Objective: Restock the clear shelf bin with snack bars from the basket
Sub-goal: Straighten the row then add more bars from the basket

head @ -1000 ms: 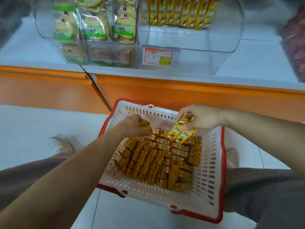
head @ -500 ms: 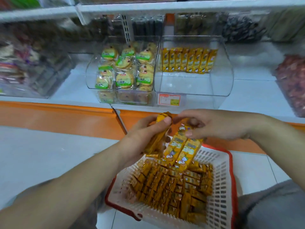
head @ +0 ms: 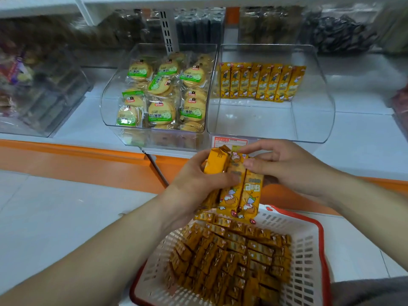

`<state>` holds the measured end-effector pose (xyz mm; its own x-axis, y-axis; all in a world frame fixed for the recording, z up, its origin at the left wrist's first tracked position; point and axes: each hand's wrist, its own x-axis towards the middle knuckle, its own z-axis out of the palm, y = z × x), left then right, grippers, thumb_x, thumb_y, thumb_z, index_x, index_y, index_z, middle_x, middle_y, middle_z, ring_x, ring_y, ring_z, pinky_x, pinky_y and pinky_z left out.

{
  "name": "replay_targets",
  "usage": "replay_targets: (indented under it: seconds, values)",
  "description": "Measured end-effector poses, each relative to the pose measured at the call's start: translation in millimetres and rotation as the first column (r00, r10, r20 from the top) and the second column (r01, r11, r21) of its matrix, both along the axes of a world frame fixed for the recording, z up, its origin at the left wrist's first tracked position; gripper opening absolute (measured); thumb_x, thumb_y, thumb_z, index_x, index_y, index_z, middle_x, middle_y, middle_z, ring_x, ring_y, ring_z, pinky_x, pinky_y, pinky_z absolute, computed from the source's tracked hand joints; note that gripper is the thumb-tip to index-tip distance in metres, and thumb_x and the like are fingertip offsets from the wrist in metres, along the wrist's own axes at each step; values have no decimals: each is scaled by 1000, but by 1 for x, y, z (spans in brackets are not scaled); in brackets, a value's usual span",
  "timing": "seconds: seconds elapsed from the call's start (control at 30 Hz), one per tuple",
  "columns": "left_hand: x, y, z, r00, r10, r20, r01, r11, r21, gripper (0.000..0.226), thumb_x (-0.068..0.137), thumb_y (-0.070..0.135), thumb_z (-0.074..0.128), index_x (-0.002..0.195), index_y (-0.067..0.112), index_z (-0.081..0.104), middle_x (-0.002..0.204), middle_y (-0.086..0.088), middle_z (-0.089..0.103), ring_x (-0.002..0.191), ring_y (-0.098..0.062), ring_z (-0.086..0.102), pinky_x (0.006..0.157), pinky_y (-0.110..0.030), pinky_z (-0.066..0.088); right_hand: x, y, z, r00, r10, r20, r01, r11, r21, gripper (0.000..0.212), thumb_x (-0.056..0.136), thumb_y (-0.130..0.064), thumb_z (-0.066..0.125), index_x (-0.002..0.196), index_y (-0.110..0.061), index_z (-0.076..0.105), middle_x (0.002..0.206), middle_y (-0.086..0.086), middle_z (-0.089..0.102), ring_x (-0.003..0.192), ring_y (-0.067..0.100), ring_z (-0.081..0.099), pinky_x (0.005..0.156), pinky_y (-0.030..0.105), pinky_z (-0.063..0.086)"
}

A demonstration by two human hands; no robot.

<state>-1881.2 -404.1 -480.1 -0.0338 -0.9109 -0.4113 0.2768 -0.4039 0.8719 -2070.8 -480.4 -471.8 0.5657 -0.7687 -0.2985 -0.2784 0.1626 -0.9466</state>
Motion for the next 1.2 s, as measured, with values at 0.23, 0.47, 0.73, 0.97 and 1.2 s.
replay_targets:
  seconds: [0.23,0.47,0.73,0.97,1.2]
  values:
    - [18,-7,1,995,95,-11,-95,995,-33,57,56,4,84,111,9,68,91,-19,74,71,-32,74,58,-41,62,-8,-17,8,994,-102,-43,97,990,-102,24,82,-42,70,96,-24,79,82,3,74,62,11,65,53,22,52]
    - [25,-3,6,960,268,-82,-274,957,-89,35,68,4,79,100,12,71,85,-16,74,66,-28,73,54,-37,60,-8,-8,20,880,-373,295,313,921,231,37,52,-22,84,72,-8,57,78,12,67,73,23,73,60,28,59]
    - [7,-3,13,968,249,-41,-252,950,-184,58,67,10,83,121,15,61,103,-20,76,90,-40,76,72,-51,63,19,19,32,939,-221,262,197,974,116,69,65,-13,82,128,-29,60,99,10,72,83,27,73,60,33,58]
    - [43,-27,24,928,339,151,-280,907,-316,62,76,6,85,128,27,59,95,-11,75,79,-27,74,66,-44,63,32,-36,46,931,-340,131,363,890,-276,42,82,-21,81,112,-38,58,90,-10,76,82,10,72,62,16,50]
    - [75,-50,18,904,378,200,-290,885,-365,56,81,4,82,114,42,57,83,6,75,72,-18,73,65,-36,63,79,-169,-1,875,-481,-56,389,767,-510,43,81,-9,80,117,-19,58,85,1,65,92,29,67,87,46,55]
